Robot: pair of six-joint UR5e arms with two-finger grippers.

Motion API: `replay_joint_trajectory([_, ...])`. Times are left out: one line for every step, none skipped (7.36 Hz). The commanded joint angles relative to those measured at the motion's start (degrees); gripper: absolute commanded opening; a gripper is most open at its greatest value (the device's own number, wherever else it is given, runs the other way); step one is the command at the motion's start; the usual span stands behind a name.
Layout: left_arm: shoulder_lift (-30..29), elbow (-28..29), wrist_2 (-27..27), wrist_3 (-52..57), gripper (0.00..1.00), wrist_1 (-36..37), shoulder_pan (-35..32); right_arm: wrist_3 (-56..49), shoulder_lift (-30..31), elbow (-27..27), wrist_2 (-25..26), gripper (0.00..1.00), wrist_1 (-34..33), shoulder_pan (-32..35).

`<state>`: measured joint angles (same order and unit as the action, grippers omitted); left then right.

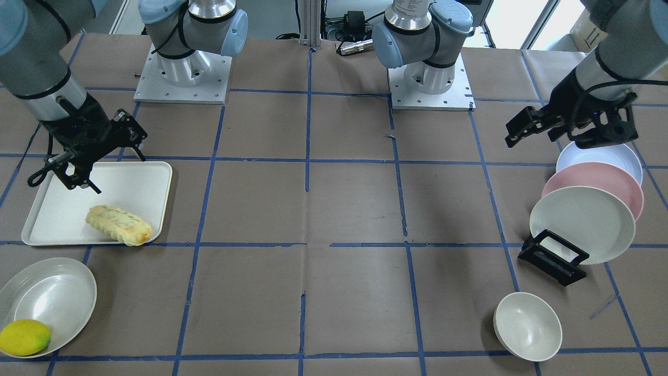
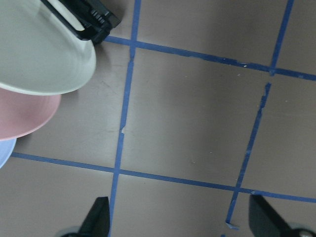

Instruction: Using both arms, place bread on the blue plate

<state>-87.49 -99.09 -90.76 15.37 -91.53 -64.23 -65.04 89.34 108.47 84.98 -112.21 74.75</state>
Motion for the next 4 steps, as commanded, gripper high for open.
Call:
replay_joint_trajectory([-0.75, -0.06, 0.06, 18.11, 1.00, -0.40, 15.38, -11.98, -9.23, 1.57, -0.43, 0.99, -12.00, -3.64])
replay_joint_trajectory([-1.37, 0.38, -0.20, 24.64, 1.00, 0.12, 20.93, -14.74, -12.66, 1.75, -0.69, 0.99, -15.81, -4.00])
replay_joint_trajectory([-1.46, 0.48, -1.86, 31.76, 1.00, 0.91, 24.82, -14.94, -14.53, 1.92, -0.70, 0.99, -15.94, -4.09])
replay_joint_trajectory([-2.94, 0.74, -1.88, 37.05, 1.00, 3.61, 28.94, -14.77, -15.24, 2.36, -0.70, 0.99, -15.94, -4.17])
